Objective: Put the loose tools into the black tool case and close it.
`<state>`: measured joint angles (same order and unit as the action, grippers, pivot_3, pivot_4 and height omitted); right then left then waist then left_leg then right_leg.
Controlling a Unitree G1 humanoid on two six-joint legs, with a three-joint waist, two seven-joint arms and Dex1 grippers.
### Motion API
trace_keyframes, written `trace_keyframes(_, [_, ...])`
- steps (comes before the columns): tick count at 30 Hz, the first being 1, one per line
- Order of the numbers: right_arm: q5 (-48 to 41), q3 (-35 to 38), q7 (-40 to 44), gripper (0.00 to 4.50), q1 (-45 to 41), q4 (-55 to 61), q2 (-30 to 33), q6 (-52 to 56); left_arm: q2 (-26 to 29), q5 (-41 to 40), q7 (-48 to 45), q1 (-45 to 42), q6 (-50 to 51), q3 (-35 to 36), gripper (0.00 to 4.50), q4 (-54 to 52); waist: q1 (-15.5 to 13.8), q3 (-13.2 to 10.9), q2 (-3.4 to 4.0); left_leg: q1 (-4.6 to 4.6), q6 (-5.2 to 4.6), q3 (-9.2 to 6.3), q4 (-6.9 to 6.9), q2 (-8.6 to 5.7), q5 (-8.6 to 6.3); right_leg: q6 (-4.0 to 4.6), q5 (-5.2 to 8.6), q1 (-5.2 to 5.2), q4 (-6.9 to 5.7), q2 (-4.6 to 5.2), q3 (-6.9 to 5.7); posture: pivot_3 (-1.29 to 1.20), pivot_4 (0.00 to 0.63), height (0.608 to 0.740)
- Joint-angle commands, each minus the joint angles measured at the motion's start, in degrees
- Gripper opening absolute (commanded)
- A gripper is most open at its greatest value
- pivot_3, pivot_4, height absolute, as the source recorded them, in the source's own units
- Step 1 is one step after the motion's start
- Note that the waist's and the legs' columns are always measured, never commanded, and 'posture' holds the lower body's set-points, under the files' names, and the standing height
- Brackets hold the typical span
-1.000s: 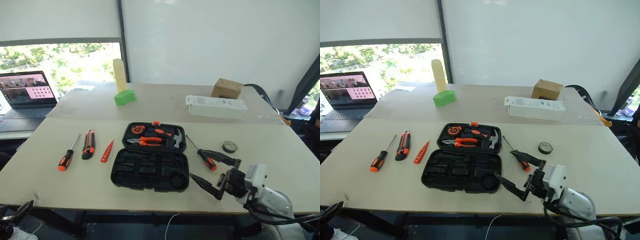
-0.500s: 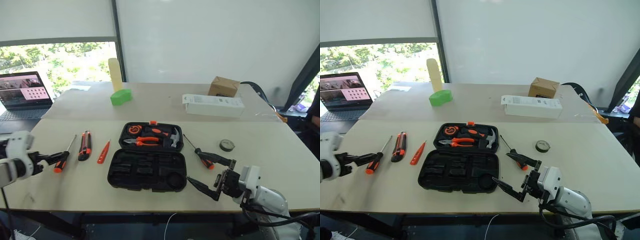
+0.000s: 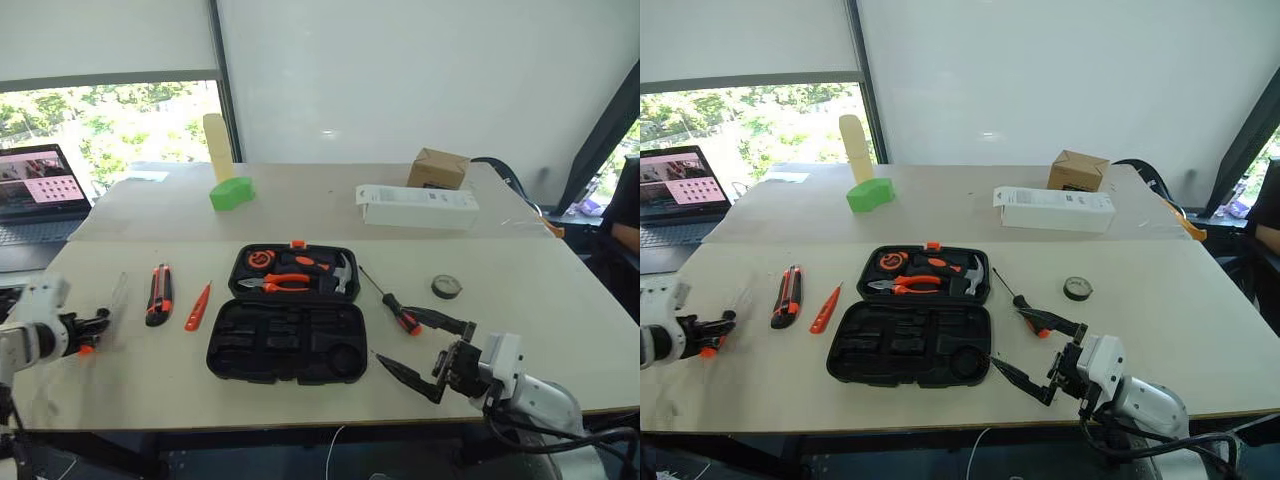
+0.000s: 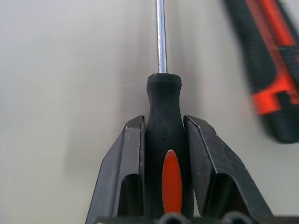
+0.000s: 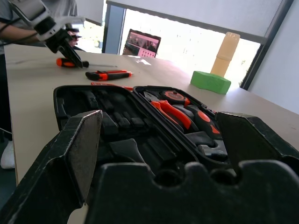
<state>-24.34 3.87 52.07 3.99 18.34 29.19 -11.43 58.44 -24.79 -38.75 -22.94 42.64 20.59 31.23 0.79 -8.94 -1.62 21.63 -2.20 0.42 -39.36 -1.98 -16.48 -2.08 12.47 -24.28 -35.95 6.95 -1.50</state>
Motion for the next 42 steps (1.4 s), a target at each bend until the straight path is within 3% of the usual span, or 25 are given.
trace_keyframes(1, [-1.4,2.85,-0.35,4.5,0.35,2.17,1.53,0.15,0.49,-3.56,-16.45,-0.05,-16.98,3.84,0.81,-6.65,-0.49,-0.02,-0.03,0.0,0.0,0.0,0.0,-0.01,0.0,0.0,0.0,0.02,0.04,0.03,0.0,0.0,0.15,0.74])
trace_keyframes(3, [-1.78,3.98,-0.41,4.5,0.8,2.35,2.42,0.51,-0.71,-6.74,-24.95,-0.78,-18.77,2.63,0.81,-11.28,-1.56,-0.02,-0.02,0.14,0.05,-0.03,-0.12,-0.05,0.02,0.0,-0.01,0.04,0.12,0.16,-0.08,0.0,0.15,0.74])
trace_keyframes(7, [-2.3,6.61,-0.24,4.5,2.05,1.99,4.24,0.81,-2.16,-5.19,-36.98,-7.27,-18.89,-9.42,0.81,-16.58,-2.08,-0.03,-0.02,0.37,-0.01,-0.08,-0.5,-0.11,-0.03,-0.07,-0.05,0.08,0.09,0.22,-0.1,0.0,0.15,0.74])
trace_keyframes(13, [-2.22,8.05,-1.21,4.5,4.46,3.69,4.79,1.67,-9.02,15.38,-45.17,-20.94,-44.93,-29.84,0.81,-8.52,-1.51,-0.03,-0.04,0.37,-0.28,0.0,-0.58,-0.2,-0.13,-0.12,-0.08,0.13,0.06,0.07,-0.03,0.0,0.15,0.74])
trace_keyframes(15, [-1.93,7.91,-1.85,4.5,5.17,4.61,4.54,1.96,-11.4,19.31,-44.84,-23.65,-48.2,-33.37,0.81,-4.98,-0.95,-0.03,-0.04,0.36,-0.32,0.17,-0.58,-0.17,-0.15,-0.12,-0.08,0.09,0.04,0.01,0.14,0.0,0.15,0.74])
trace_keyframes(21, [-1.18,7.13,-4.01,4.5,6.59,6.77,3.82,2.45,-15.77,27.04,-43.12,-26.72,-54.21,-38.76,0.81,1.48,0.04,-0.04,-0.05,0.42,-0.49,0.28,-0.66,0.0,-0.24,-0.16,-0.09,0.05,-0.06,-0.18,0.28,0.0,0.15,0.74])
trace_keyframes(26, [-0.74,6.3,-5.02,4.5,7.33,7.79,3.28,2.7,-19.39,31.59,-39.49,-28.62,-51.85,-40.61,0.81,3.95,-0.92,-0.05,-0.06,0.49,-0.65,0.24,-0.93,0.0,-0.33,-0.29,-0.1,0.13,-0.02,-0.2,0.29,0.0,0.15,0.74])
trace_keyframes(42, [-0.71,3.69,-5.21,4.5,7.79,8.83,2.82,3.56,-23.02,34.48,-34.93,-30.18,-50.35,-40.28,0.81,3.01,-1.67,-0.05,-0.05,0.57,-0.79,0.24,-1.46,-0.09,-0.42,-0.48,-0.09,0.17,-0.06,-0.22,0.65,0.0,0.15,0.74])
